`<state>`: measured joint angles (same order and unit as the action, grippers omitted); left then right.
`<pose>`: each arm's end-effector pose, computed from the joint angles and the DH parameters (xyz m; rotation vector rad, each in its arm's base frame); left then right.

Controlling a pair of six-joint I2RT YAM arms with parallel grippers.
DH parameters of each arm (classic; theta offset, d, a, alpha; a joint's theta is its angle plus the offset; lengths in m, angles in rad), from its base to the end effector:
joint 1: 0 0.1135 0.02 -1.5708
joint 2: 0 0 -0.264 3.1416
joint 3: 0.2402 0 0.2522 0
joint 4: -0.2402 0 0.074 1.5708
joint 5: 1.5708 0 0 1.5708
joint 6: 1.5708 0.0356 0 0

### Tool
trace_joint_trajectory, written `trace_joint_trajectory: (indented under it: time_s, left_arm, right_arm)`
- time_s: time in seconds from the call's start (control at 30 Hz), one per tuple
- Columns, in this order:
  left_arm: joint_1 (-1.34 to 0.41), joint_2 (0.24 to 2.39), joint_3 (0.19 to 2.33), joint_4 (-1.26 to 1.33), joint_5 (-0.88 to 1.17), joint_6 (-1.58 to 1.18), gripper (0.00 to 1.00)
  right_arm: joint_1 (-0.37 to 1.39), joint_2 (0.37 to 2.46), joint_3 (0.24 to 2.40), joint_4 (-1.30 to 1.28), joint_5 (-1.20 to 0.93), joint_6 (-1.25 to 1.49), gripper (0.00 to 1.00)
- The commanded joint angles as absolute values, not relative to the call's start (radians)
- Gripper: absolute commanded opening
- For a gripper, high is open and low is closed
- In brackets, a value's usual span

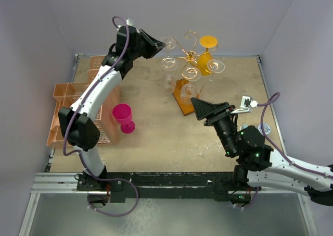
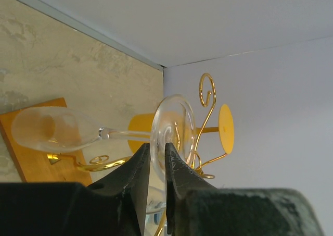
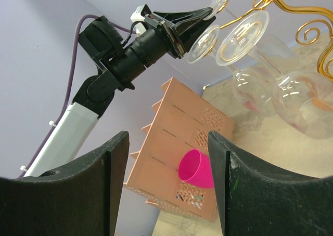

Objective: Place the wine glass upside down on the wine glass rack

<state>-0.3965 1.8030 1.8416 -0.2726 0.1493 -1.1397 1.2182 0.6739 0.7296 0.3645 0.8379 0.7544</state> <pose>0.3941 -0.1707 0.4145 -0.6089 1.8838 -1.1906 0.0747 0.1262 0.3917 0.5037 1.2992 1.1951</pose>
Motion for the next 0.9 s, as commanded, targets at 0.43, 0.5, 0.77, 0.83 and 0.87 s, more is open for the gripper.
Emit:
trace_joint_trajectory:
  time_s: [0.43, 0.5, 0.77, 0.83, 0.87]
  left_arm:
    - [-0.382, 1.765, 1.959, -0.389, 0.162, -1.036, 0.35]
    - [-0.377, 1.745, 1.959, -0.417, 0.142, -1.007, 0.38]
    - [-0.367, 1.561, 1.824, -0.563, -0.028, -0.839, 0.45]
    - [-0.367, 1.485, 1.764, -0.604, -0.054, -0.782, 0.46]
    - [-0.368, 1.448, 1.722, -0.630, -0.064, -0.749, 0.47]
  right_arm:
    - [1.220, 0.666, 0.733, 0.405, 0.835, 0.776, 0.63]
    - [1.221, 0.667, 0.735, 0.406, 0.836, 0.776, 0.64]
    - [1.220, 0.684, 0.733, 0.423, 0.832, 0.769, 0.64]
    - [1.221, 0.688, 0.735, 0.425, 0.833, 0.769, 0.64]
    - [1.220, 0.688, 0.734, 0.425, 0.832, 0.769, 0.64]
